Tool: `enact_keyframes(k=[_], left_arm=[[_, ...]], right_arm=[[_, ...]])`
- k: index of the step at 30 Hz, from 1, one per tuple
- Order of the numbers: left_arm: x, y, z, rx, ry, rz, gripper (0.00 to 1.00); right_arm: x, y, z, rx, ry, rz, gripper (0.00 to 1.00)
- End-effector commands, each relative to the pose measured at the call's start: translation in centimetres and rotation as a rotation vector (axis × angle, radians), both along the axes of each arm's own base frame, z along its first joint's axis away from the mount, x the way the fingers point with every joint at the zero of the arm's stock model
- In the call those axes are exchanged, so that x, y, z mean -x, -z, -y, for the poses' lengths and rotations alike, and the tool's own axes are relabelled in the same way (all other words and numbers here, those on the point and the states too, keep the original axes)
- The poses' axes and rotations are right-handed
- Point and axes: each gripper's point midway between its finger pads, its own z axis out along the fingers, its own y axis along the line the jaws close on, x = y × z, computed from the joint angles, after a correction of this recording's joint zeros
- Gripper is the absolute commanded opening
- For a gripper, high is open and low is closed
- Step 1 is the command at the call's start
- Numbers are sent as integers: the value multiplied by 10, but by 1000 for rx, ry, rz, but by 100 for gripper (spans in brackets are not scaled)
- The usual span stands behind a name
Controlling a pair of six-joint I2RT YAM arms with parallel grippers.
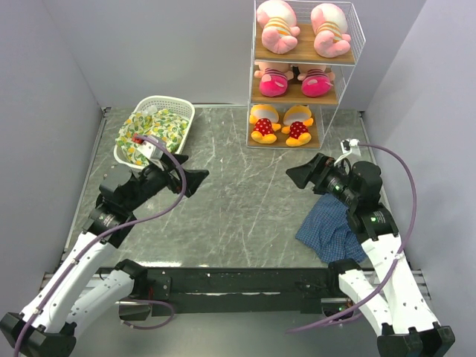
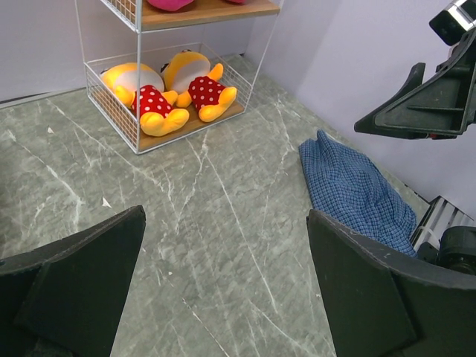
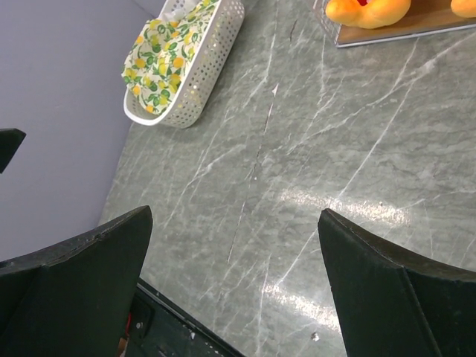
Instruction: Place and organize the stuffed toys onto the shelf
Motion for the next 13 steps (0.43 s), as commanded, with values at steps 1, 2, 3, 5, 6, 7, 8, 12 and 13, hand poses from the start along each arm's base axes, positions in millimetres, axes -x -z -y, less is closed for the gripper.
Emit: enact_keyframes(k=[1, 2, 3, 5, 6, 7, 8, 12, 13], left_arm=[[1, -10, -1, 5, -1, 51, 96], [1, -10, -1, 5, -3, 51, 96], [1, -10, -1, 5, -3, 51, 97], [2, -10, -1, 5, -1, 52, 96], [1, -9, -1, 5, -4, 51, 96], [1, -10, -1, 5, -4, 52, 96], [1, -10, -2, 5, -6, 52, 96], [0, -8, -1, 2, -6, 49, 96], [1, -8, -1, 2, -4, 49, 96]], right_arm=[[0, -28, -4, -10, -23, 76, 100], [0, -28, -4, -8, -23, 76, 100], [0, -28, -4, -8, -23, 74, 100], [0, -27, -3, -7, -20, 73, 100], [0, -28, -3, -7, -20, 74, 100], [0, -28, -3, -6, -20, 75, 100], [0, -29, -3, -7, -19, 76, 100], [-1, -29, -4, -11, -18, 76, 100], [-1, -29, -3, -12, -16, 79, 100]])
